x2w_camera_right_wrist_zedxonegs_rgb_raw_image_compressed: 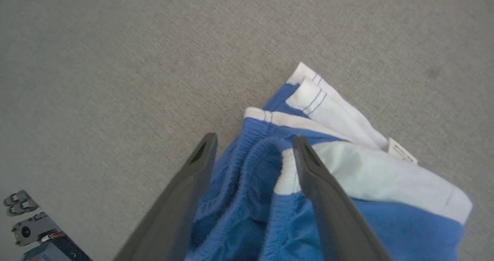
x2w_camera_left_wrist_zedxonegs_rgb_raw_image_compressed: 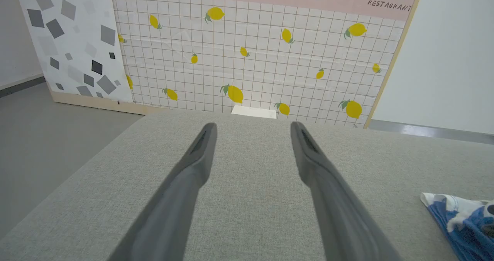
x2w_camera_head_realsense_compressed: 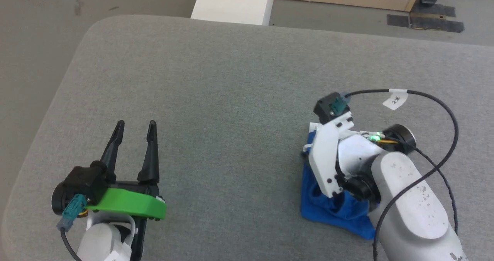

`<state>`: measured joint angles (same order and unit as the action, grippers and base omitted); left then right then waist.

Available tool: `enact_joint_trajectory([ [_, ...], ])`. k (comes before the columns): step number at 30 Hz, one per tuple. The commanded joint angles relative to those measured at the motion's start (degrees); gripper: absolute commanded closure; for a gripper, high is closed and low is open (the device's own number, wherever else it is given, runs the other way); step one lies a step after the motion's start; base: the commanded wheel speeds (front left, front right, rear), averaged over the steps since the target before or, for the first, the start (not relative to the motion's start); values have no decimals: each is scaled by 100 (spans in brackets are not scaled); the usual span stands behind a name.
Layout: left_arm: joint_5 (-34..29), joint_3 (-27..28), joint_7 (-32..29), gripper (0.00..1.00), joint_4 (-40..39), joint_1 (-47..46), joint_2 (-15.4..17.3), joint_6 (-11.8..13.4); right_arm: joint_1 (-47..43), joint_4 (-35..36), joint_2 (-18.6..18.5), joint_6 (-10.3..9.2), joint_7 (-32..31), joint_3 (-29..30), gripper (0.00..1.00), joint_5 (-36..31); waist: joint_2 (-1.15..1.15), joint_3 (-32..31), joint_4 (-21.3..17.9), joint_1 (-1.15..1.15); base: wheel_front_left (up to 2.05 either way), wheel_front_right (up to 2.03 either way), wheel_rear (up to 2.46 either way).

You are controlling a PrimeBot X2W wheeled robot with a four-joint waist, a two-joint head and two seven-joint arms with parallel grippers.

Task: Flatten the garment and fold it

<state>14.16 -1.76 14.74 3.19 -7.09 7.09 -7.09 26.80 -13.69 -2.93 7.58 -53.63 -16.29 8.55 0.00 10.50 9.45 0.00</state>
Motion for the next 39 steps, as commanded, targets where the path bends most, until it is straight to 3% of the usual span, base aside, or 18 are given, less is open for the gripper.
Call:
enact_joint_trajectory([
  [1, 25, 16, 26, 0, 7, 18, 16, -39, 143, 175, 4, -9, 125, -51, 0, 123, 0, -101, -125, 0, 0, 0, 0],
  [5, -6, 50, 26, 0, -17, 72, 41, -39, 138, 710, 4, -9, 292, 131, 0, 284, 0, -236, -333, 0, 0, 0, 0],
  [9, -61, 94, 26, 0, -78, 132, 28, -39, -165, 1254, -102, -9, 311, 750, 0, 4, 0, -323, -507, 0, 0, 0, 0],
  [14, -117, 151, 26, 0, -170, 168, -5, -39, -1008, 1716, -252, -9, 132, 1603, 0, -408, 0, -315, -621, 0, 0, 0, 0],
  [18, -106, 127, 26, 0, -187, 165, 15, -39, -1643, 1841, -152, -9, 72, 2060, 0, -499, 0, -269, -628, 0, 0, 0, 0],
  [25, -62, 88, 26, 0, -171, 132, 53, -39, -1942, 1420, -18, -9, 326, 2075, 0, -472, 0, -146, -553, 0, 0, 0, 0],
  [34, -43, 68, 26, 0, -168, 94, 80, -39, -1719, 213, 3, -9, 730, 1742, 0, -437, 0, -31, -445, 0, 0, 0, 0],
  [36, -39, 84, 26, 0, -155, 104, 89, -39, -1653, 63, 3, -9, 774, 1722, 84, -438, 0, -25, -461, 0, 0, 0, 0],
  [37, -40, 100, 26, 0, -150, 104, 90, -39, -1620, 22, 4, -9, 780, 1688, 100, -440, 0, -16, -485, 0, 0, 0, 0],
  [39, -41, 123, 26, 0, -159, 108, 86, -39, -1533, -18, -32, -9, 776, 1568, 100, -430, 0, -19, -599, 0, 0, 0, 0],
])
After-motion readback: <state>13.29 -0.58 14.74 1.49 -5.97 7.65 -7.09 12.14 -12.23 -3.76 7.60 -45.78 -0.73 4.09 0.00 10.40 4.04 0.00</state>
